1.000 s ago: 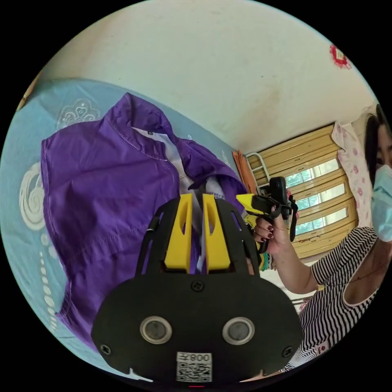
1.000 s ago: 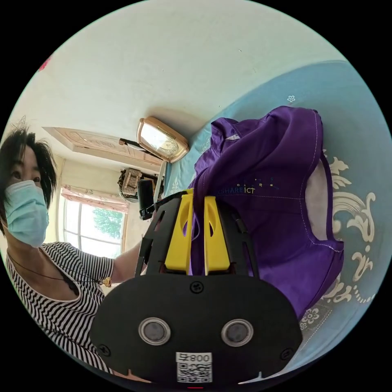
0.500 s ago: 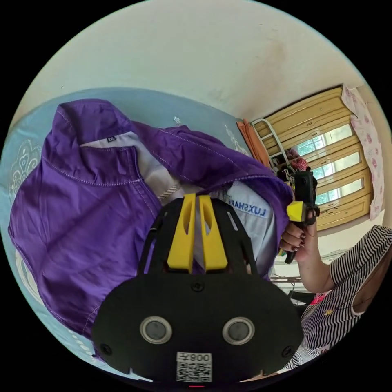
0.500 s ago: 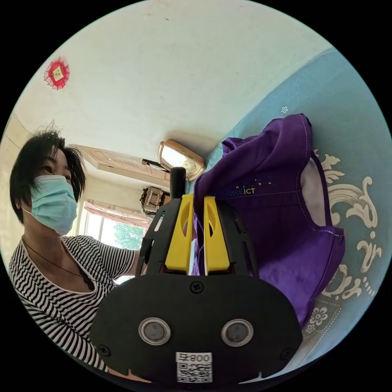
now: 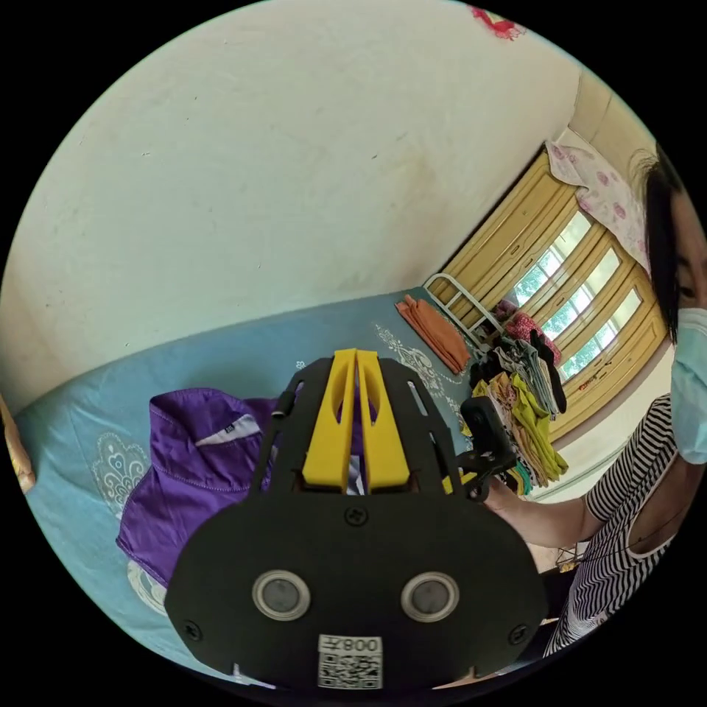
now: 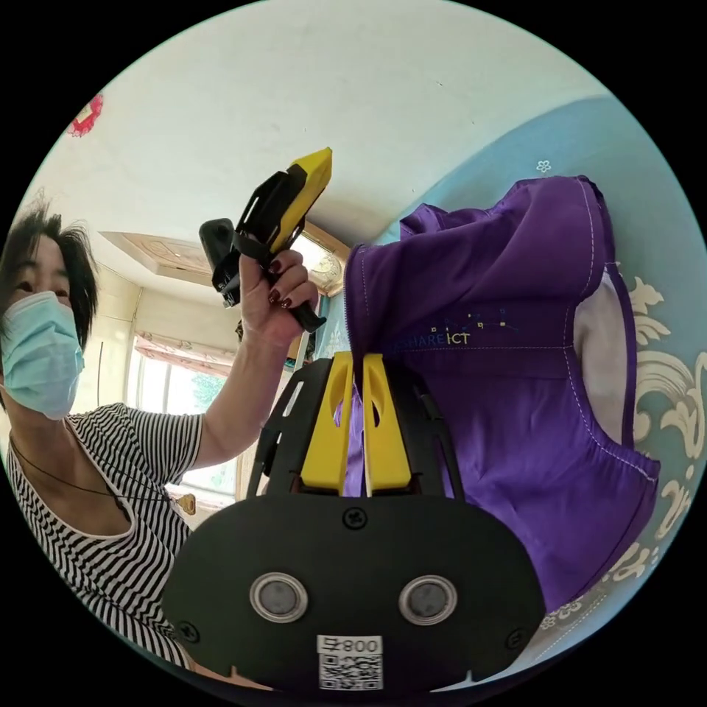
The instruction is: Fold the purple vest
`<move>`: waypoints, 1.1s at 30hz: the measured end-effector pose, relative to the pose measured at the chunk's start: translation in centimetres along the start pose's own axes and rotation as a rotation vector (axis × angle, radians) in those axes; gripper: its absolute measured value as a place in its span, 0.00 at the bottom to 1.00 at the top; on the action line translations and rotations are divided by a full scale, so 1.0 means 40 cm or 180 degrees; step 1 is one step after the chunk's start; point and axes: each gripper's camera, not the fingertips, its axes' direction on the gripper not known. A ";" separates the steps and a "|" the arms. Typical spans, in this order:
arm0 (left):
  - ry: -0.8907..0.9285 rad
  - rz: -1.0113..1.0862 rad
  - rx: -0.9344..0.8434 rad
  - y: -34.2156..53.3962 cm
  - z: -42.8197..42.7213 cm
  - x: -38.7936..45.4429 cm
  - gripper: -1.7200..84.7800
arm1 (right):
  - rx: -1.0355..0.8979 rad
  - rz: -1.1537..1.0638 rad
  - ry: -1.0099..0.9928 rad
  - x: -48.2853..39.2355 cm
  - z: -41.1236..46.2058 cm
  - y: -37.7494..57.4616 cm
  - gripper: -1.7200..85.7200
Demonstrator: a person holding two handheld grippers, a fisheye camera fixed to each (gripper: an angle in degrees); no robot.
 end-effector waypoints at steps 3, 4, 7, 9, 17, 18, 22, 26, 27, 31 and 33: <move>-0.0116 -0.0258 -0.0101 0.019 -0.021 -0.022 0.04 | 0.0043 -0.0058 -0.0118 -0.006 0.000 -0.014 0.04; -0.0154 -0.0350 -0.0144 0.028 -0.023 -0.032 0.04 | 0.0058 -0.0058 -0.0127 -0.007 -0.004 -0.013 0.04; -0.0031 -0.0898 -0.0390 0.075 -0.010 -0.102 0.07 | 0.0149 -0.0026 -0.0223 0.001 -0.030 -0.002 0.04; 0.0299 -0.1209 -0.0598 0.089 0.026 -0.145 0.09 | 0.0230 0.0019 -0.0291 0.011 -0.049 0.009 0.03; 0.0305 -0.1346 -0.0992 0.018 0.115 -0.160 0.08 | 0.0303 0.0020 -0.0300 0.011 -0.058 -0.007 0.03; 0.0355 -0.1376 -0.0956 0.006 0.112 -0.160 0.05 | 0.0295 0.0018 -0.0289 0.007 -0.056 -0.012 0.03; 0.0533 -0.1321 -0.0701 -0.035 0.070 -0.136 0.03 | 0.0314 0.0023 -0.0276 -0.006 -0.055 -0.025 0.03; 0.0635 -0.1209 -0.0409 -0.115 0.013 -0.120 0.03 | 0.0246 0.0008 -0.0129 -0.036 -0.028 -0.060 0.03; 0.0639 -0.1192 -0.0366 -0.141 0.002 -0.122 0.03 | 0.0186 -0.0032 -0.0045 -0.050 -0.009 -0.077 0.03; 0.0424 -0.1140 -0.0287 -0.207 -0.023 -0.126 0.03 | -0.0166 -0.0111 0.0500 -0.080 0.087 -0.150 0.03; 0.0362 -0.1255 -0.0233 -0.223 -0.030 -0.140 0.03 | -0.0432 -0.0109 0.0733 -0.075 0.161 -0.205 0.04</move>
